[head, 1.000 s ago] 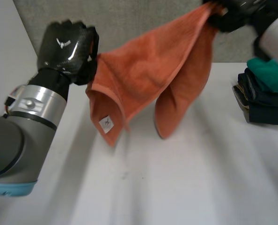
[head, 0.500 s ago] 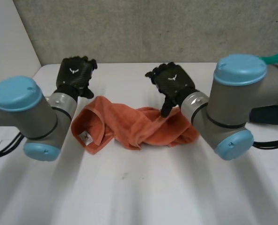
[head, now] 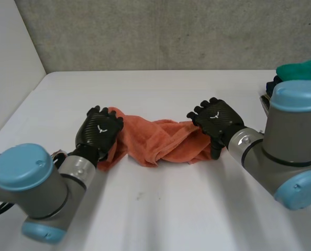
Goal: Fold the laundry.
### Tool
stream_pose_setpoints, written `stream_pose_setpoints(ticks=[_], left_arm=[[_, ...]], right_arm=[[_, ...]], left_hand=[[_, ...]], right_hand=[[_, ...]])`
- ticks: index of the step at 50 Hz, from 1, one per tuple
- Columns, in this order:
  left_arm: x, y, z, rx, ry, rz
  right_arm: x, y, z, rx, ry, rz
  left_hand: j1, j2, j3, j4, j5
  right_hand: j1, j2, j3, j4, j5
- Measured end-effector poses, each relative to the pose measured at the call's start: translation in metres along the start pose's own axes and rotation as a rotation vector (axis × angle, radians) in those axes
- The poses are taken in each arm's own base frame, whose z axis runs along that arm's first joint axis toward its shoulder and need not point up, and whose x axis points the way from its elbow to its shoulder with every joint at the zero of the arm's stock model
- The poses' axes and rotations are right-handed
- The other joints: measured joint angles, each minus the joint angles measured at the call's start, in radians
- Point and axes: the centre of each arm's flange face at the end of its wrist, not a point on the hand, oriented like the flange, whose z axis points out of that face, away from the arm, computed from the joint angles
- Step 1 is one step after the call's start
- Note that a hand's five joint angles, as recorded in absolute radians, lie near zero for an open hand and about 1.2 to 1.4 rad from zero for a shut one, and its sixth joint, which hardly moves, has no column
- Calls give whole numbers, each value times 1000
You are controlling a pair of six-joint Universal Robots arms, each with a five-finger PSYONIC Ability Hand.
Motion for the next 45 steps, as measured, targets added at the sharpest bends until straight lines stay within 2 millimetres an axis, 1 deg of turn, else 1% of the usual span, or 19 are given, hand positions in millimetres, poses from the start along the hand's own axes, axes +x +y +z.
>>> stream_pose_setpoints(ticks=[3,5,11,15,16,19,20,23,27,31,32,33,35,36,37,39,42,44,45], left_arm=[[3,9,11,0,4,44],[6,20,25,-1,13,91],[5,33,45,10,22,121],[5,37,54,21,28,121],[5,37,57,26,29,120],[4,37,63,39,29,117],[3,37,66,47,29,115],[2,37,72,68,32,114],[-3,33,83,110,26,114],[-28,13,107,202,-47,97],[-42,2,116,240,-88,77],[-49,-3,120,258,-108,65],[-84,-29,134,345,-207,-6],[-94,-36,137,368,-234,-29],[-117,-52,141,423,-296,-83],[-156,-78,142,520,-394,-181],[-204,-110,132,653,-495,-314],[-212,-116,129,678,-509,-339],[-230,-127,120,730,-530,-401]], right_arm=[[-1,3,10,34,19,-10],[2,4,25,87,41,-19],[9,5,53,158,-8,-20],[10,10,65,155,-74,-7],[10,14,71,143,-105,3],[10,19,80,124,-139,16],[9,22,85,117,-151,21],[10,26,95,115,-155,23],[19,22,108,160,-102,8],[50,-4,121,303,99,-21],[65,-18,122,367,189,-24],[70,-23,122,393,224,-24],[100,-55,116,537,401,-15],[105,-60,114,561,427,-13],[119,-79,105,647,514,-4],[136,-105,89,757,608,7],[148,-128,70,844,672,14],[149,-131,66,855,679,14],[151,-138,57,871,687,14]], left_hand=[[0,0,0,0,0],[0,0,0,0,0],[9,5,5,9,11],[155,132,116,136,139],[320,284,265,284,283],[596,560,551,560,556],[660,658,647,672,661],[660,684,674,701,668],[660,684,675,704,668],[660,687,677,704,668],[660,688,680,704,668],[660,688,680,704,668],[660,689,681,705,668],[660,689,681,705,668],[660,690,681,705,668],[660,690,681,705,668],[660,690,681,705,668],[660,690,681,705,668],[660,690,681,705,668]], right_hand=[[29,48,48,45,47],[115,105,119,116,117],[158,137,160,161,166],[194,180,191,193,196],[230,224,229,232,227],[381,383,371,370,359],[512,515,509,506,491],[858,873,849,848,834],[879,949,955,961,904],[879,949,957,965,904],[879,949,957,966,904],[879,949,957,966,904],[879,949,957,966,904],[879,949,957,966,904],[879,949,958,966,904],[879,949,958,966,904],[879,949,958,966,912],[879,949,958,966,913],[879,949,958,966,913]])
